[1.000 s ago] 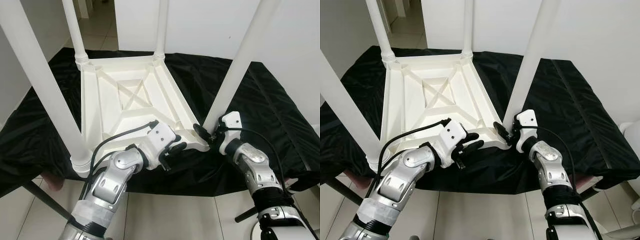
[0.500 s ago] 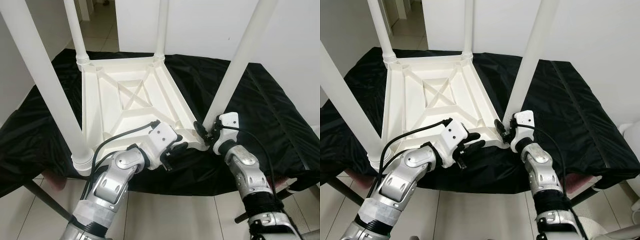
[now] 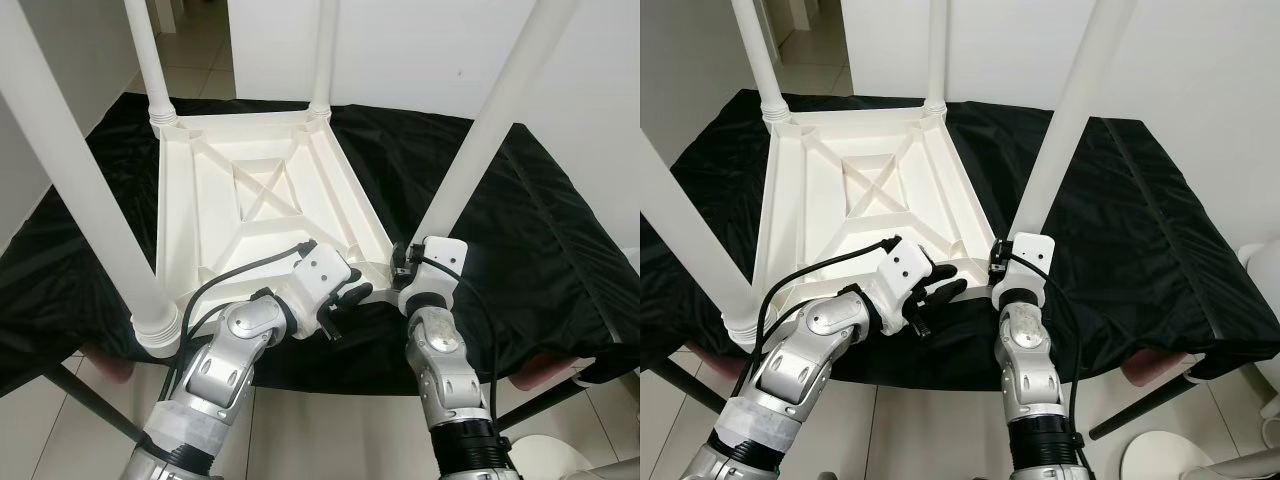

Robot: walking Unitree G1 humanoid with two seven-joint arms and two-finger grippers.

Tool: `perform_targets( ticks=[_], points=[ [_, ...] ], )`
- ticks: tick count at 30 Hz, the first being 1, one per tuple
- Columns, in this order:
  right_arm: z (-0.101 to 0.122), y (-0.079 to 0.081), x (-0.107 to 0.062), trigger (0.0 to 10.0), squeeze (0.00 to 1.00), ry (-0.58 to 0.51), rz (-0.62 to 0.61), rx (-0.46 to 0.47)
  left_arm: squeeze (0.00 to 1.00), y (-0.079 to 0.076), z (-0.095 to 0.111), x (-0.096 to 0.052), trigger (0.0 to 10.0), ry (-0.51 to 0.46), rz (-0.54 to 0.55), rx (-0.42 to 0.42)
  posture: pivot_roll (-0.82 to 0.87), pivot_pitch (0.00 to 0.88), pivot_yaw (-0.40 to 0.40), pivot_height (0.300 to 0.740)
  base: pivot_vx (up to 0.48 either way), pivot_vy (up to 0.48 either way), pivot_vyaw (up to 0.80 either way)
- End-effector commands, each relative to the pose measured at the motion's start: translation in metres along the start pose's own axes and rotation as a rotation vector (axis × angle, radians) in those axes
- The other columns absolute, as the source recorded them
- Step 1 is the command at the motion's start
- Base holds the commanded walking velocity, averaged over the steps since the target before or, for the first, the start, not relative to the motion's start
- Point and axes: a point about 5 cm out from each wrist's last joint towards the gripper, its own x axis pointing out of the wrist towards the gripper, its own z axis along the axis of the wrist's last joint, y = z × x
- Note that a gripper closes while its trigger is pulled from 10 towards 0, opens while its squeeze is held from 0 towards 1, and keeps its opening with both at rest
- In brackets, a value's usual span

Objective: Building children table

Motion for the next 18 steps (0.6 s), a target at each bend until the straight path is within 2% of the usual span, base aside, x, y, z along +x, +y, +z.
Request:
perform_targets(
  ticks=[1,4,5,6,7,16,17,18],
  points=[
    [-0.004,0.007,-0.006,10.0,0.00,0.030,0.024,0.004,0.00,0.003,-0.005,-0.001,10.0,0.019,0.083,-0.011,0.01,0.063,-0.033,0.740,0.000,0.000,0.00],
    [-0.004,0.006,-0.006,10.0,0.00,0.039,0.010,0.015,0.00,0.004,-0.005,-0.001,10.0,0.020,0.084,-0.011,0.01,0.063,-0.033,0.740,0.000,0.000,0.00],
    [-0.003,0.003,-0.006,10.0,0.87,0.035,0.001,0.021,0.00,0.004,-0.005,-0.001,10.0,0.019,0.087,-0.011,0.01,0.066,-0.030,0.740,0.000,0.000,0.00],
    [-0.003,0.003,-0.006,10.0,0.87,0.035,0.001,0.021,0.00,0.004,-0.005,-0.001,10.0,0.019,0.087,-0.011,0.01,0.066,-0.030,0.740,0.000,0.000,0.00],
    [-0.002,0.002,-0.006,10.0,1.00,0.032,0.006,0.045,0.00,0.005,-0.004,-0.001,10.0,0.018,0.091,-0.011,0.01,0.066,-0.029,0.740,0.000,0.000,0.00],
    [0.003,-0.005,-0.005,10.0,1.00,-0.002,0.078,0.025,0.00,0.009,-0.003,-0.002,10.0,0.014,0.100,-0.006,0.02,0.070,-0.029,0.740,0.000,0.000,0.00],
    [0.002,-0.009,-0.005,10.0,1.00,0.010,0.119,0.023,0.00,0.010,-0.002,-0.002,10.0,0.015,0.103,-0.002,0.02,0.074,-0.031,0.740,0.000,0.000,0.00],
    [0.001,-0.014,-0.004,10.0,0.73,0.019,0.160,0.017,0.00,0.011,-0.002,-0.002,10.0,0.016,0.106,0.001,0.02,0.074,-0.031,0.740,0.000,0.000,0.00]
  ],
)
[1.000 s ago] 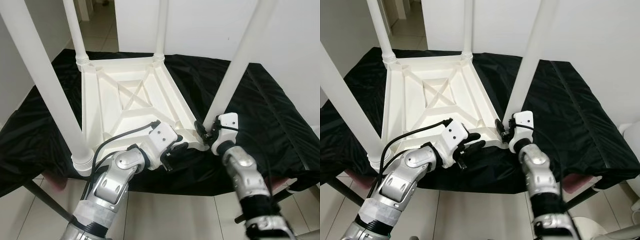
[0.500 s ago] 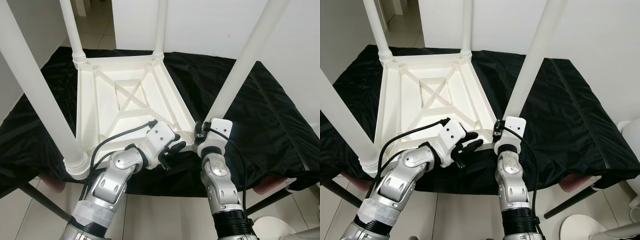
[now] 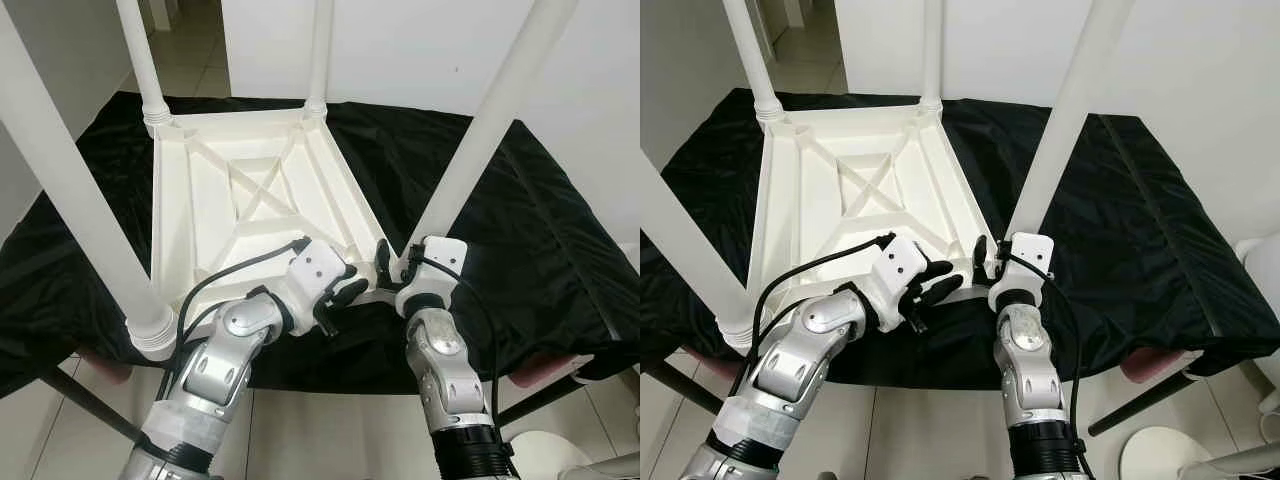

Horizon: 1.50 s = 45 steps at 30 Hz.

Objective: Building children table

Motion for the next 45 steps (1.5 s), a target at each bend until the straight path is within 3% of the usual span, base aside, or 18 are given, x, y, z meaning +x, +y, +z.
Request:
perform_targets(
  ticks=[1,2,17,35,36,37,38,45],
  points=[
    [-0.002,-0.006,-0.001,10.0,0.73,0.022,0.049,0.004,0.00,0.006,-0.003,0.000,10.0,0.020,0.086,0.005,0.02,0.074,-0.031,0.740,0.000,0.000,0.00],
    [-0.003,-0.010,-0.001,10.0,0.00,0.029,0.096,0.000,0.00,0.007,-0.002,0.000,10.0,0.019,0.088,0.005,0.02,0.074,-0.031,0.740,0.000,0.000,0.00],
    [0.002,-0.037,0.009,10.0,0.00,0.034,0.496,-0.147,0.00,0.010,0.001,0.003,10.0,0.010,0.089,0.012,0.02,0.064,-0.026,0.740,0.000,0.000,0.00],
    [-0.003,-0.056,0.033,9.8,0.00,0.108,0.639,-0.237,0.00,0.003,0.002,0.005,10.0,0.004,0.058,0.020,0.03,0.058,-0.027,0.740,0.000,0.000,0.00],
    [-0.003,-0.055,0.033,5.5,0.00,0.108,0.648,-0.237,0.00,0.003,0.002,0.005,10.0,0.005,0.056,0.022,0.03,0.058,-0.027,0.740,0.000,0.000,0.00],
    [-0.003,-0.055,0.034,3.3,0.00,0.110,0.659,-0.235,0.00,0.002,0.001,0.005,10.0,0.006,0.054,0.026,0.04,0.058,-0.033,0.740,0.000,0.000,0.00],
    [-0.003,-0.055,0.035,0.0,0.00,0.111,0.666,-0.234,0.00,0.002,0.001,0.005,10.0,0.006,0.055,0.028,0.04,0.058,-0.035,0.740,0.000,0.000,0.00],
    [-0.005,-0.057,0.035,0.0,0.00,0.121,0.675,-0.224,0.00,0.003,0.001,0.006,10.0,0.006,0.059,0.031,0.04,0.058,-0.038,0.740,0.000,0.000,0.00]
  ],
)
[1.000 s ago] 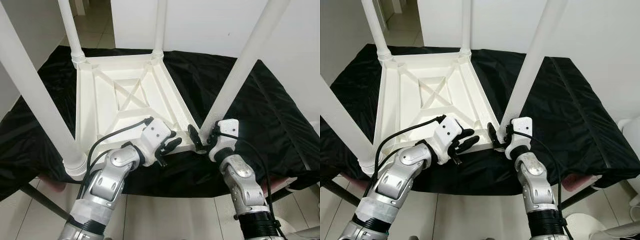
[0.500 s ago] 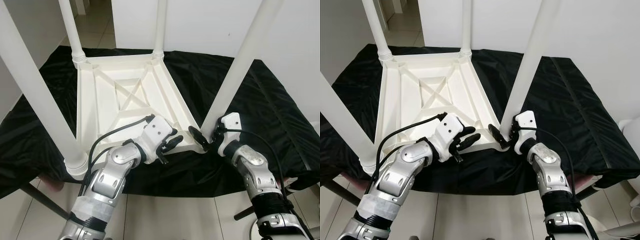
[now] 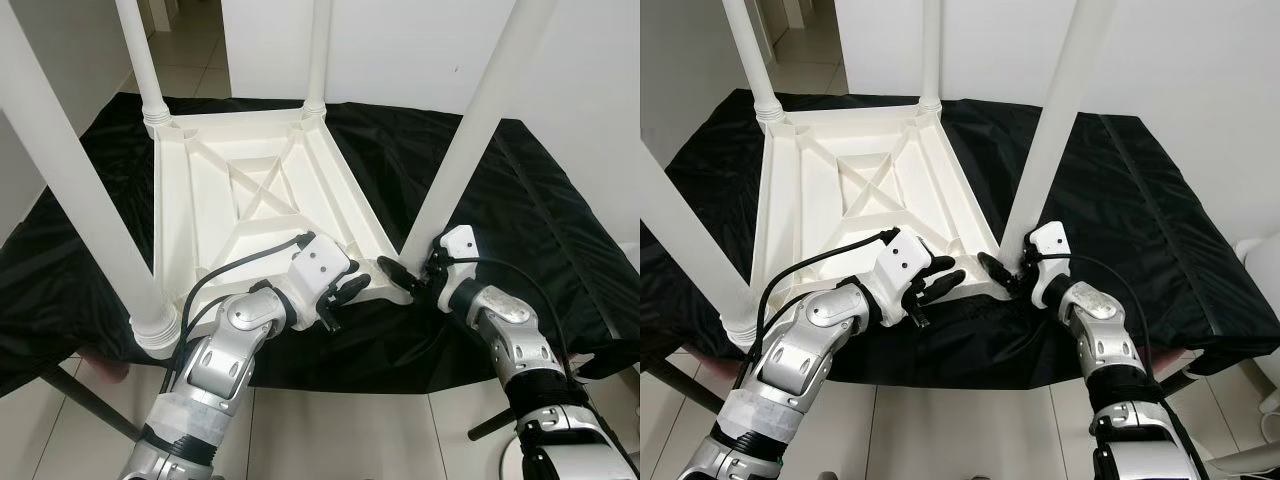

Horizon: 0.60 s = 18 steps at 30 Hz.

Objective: Building children table

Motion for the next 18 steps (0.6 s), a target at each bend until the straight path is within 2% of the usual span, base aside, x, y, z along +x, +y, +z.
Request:
perform_targets(
  ticks=[1,5,6,8,9,15,18],
  points=[
    [-0.003,-0.001,0.000,0.0,0.00,0.020,0.013,-0.002,0.00,0.001,-0.003,0.000,10.0,0.005,0.062,0.005,0.04,0.057,-0.038,0.740,0.000,0.000,0.00],
    [-0.004,-0.002,-0.001,0.0,0.00,0.021,0.013,0.006,0.00,0.001,-0.003,0.001,10.0,0.006,0.063,0.005,0.04,0.057,-0.038,0.740,0.000,0.000,0.00],
    [-0.005,-0.002,-0.002,3.4,0.00,0.021,0.004,0.007,0.00,0.001,-0.003,0.000,10.0,0.005,0.062,0.005,0.03,0.062,-0.039,0.740,0.000,0.000,0.00],
    [-0.005,-0.002,-0.002,3.4,0.00,0.021,0.004,0.007,0.00,0.001,-0.003,0.000,10.0,0.005,0.062,0.005,0.03,0.062,-0.039,0.740,0.000,0.000,0.00],
    [-0.005,-0.002,-0.003,10.0,0.00,0.021,-0.012,0.016,0.00,0.001,-0.003,0.001,10.0,0.005,0.061,0.004,0.03,0.063,-0.039,0.740,0.000,0.000,0.00],
    [-0.007,0.001,-0.002,10.0,0.00,0.035,-0.108,0.010,0.00,0.000,-0.004,0.001,10.0,0.005,0.062,0.000,0.02,0.066,-0.042,0.740,0.000,0.000,0.00],
    [-0.003,0.011,0.001,10.0,0.00,0.004,-0.167,0.013,0.00,-0.001,-0.004,0.001,10.0,0.004,0.064,-0.003,0.02,0.069,-0.044,0.740,0.000,0.000,0.00]
  ],
)
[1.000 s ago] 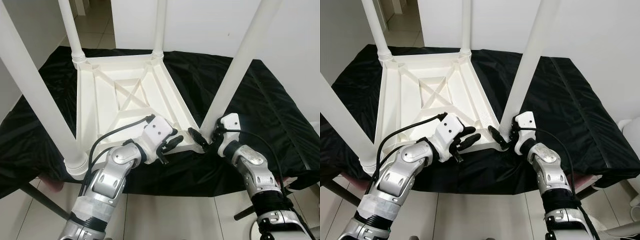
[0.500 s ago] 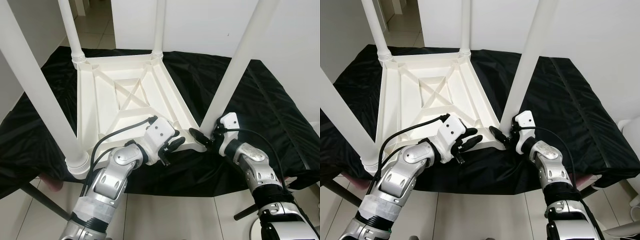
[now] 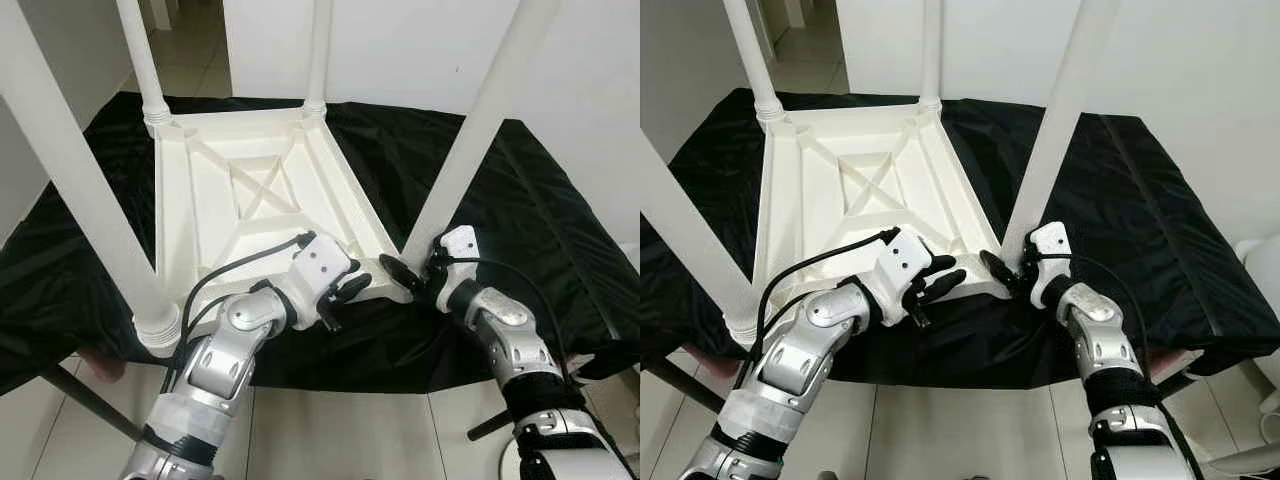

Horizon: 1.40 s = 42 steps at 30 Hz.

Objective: Building children table

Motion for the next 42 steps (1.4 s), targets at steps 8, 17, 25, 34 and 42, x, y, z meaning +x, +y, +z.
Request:
perform_targets(
  ticks=[8,17,25,34,42],
  points=[
    [0.000,0.016,-0.003,10.0,0.00,0.017,-0.259,0.082,0.00,-0.002,-0.005,-0.001,10.0,0.010,0.060,-0.009,0.02,0.077,-0.043,0.740,0.000,0.000,0.00],
    [-0.003,0.048,-0.007,10.0,0.00,0.041,-0.595,0.115,0.00,-0.002,-0.006,-0.002,10.0,0.017,0.056,-0.009,0.02,0.079,-0.030,0.740,0.000,0.000,0.00],
    [0.008,0.068,0.000,10.0,0.00,0.001,-0.608,0.152,0.00,-0.003,-0.006,-0.001,10.0,0.017,0.050,-0.009,0.01,0.081,-0.025,0.740,0.000,0.000,0.00],
    [0.014,0.061,-0.008,10.0,1.00,-0.009,-0.631,0.150,0.00,-0.002,-0.006,-0.002,10.0,0.016,0.056,-0.011,0.01,0.084,-0.033,0.740,0.000,0.000,0.00],
    [0.016,0.053,-0.015,10.0,1.00,-0.035,-0.554,0.095,0.00,-0.002,-0.006,-0.003,10.0,0.017,0.059,-0.010,0.01,0.082,-0.035,0.740,0.000,0.000,0.00]
  ],
)
